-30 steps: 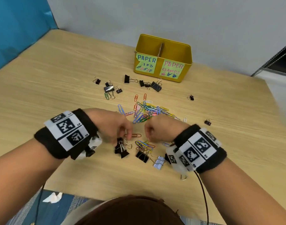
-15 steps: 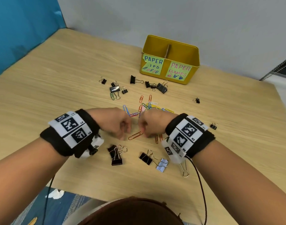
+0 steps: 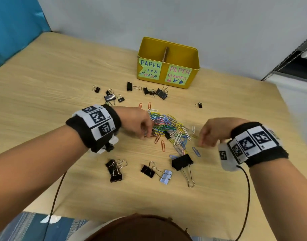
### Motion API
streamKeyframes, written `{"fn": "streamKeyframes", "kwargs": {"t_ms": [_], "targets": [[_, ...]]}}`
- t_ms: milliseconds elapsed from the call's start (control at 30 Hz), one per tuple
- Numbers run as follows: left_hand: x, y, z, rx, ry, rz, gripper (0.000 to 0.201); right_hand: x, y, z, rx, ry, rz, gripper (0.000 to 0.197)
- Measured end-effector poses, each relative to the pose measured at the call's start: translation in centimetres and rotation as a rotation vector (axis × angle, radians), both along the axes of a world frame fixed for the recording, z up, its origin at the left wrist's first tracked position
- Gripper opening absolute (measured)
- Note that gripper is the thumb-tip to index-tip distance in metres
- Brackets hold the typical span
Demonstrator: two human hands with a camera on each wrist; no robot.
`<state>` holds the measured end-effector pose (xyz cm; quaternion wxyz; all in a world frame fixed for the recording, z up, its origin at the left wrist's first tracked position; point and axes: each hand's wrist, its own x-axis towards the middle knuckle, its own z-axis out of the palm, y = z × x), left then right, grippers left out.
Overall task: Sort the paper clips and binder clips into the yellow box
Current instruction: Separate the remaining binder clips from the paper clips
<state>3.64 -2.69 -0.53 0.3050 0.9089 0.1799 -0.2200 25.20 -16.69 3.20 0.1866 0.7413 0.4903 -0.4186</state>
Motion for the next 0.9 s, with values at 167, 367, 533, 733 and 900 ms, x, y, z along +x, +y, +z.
{"fn": "streamKeyframes", "kwargs": {"t_ms": [167, 367, 533, 733, 900], "targets": [[1.8, -1.5, -0.7, -0.031, 0.059, -0.104, 0.042, -1.8, -0.1, -1.8, -0.085, 0.147, -0.028, 0.025], [1.3, -1.6, -0.8, 0.062, -0.022, -0.075, 0.038, -3.5, 1.7, -2.9, 0.199, 0.196, -0.086, 0.018], [1.6, -4.5, 1.3, -0.020, 0.080, -0.309, 0.054, -3.8, 1.2, -3.1, 0.055, 0.177, -0.045, 0.018], [2.8, -7.3, 0.8, 0.023, 0.101, -0.416, 0.058, -6.0, 1.8, -4.1, 0.069, -0.142, 0.264, 0.028], [1.7, -5.2, 0.8, 0.073, 0.027, -0.244, 0.038, -5.6, 2.2, -4.1, 0.219, -0.222, 0.224, 0.044]]}}
